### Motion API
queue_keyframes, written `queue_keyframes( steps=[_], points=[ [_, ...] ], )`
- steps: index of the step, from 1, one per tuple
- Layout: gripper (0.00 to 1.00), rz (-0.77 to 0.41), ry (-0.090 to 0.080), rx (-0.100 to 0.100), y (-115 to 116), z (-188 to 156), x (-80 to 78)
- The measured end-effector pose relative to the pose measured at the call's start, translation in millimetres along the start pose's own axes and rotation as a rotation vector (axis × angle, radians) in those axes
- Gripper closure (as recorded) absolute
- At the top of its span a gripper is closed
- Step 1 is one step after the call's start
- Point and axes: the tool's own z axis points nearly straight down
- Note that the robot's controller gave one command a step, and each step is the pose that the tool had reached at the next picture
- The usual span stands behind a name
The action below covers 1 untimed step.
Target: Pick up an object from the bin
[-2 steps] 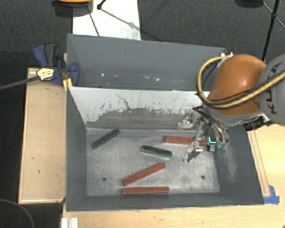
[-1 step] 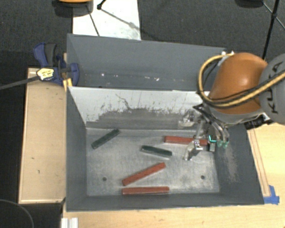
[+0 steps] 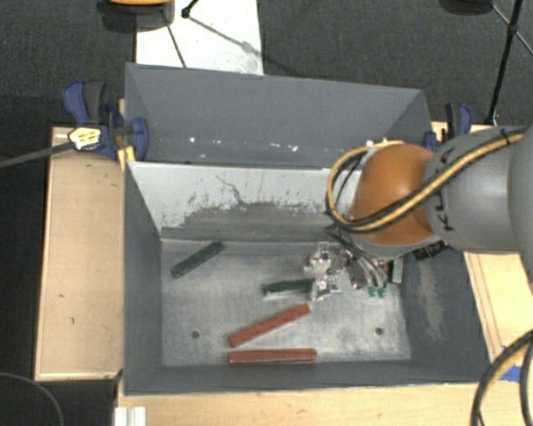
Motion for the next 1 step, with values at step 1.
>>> queue_keyframes(
  steps=[1],
  points=[
    [1.00,0.000,0.000,0.000,0.0,0.0,0.0]
  ],
)
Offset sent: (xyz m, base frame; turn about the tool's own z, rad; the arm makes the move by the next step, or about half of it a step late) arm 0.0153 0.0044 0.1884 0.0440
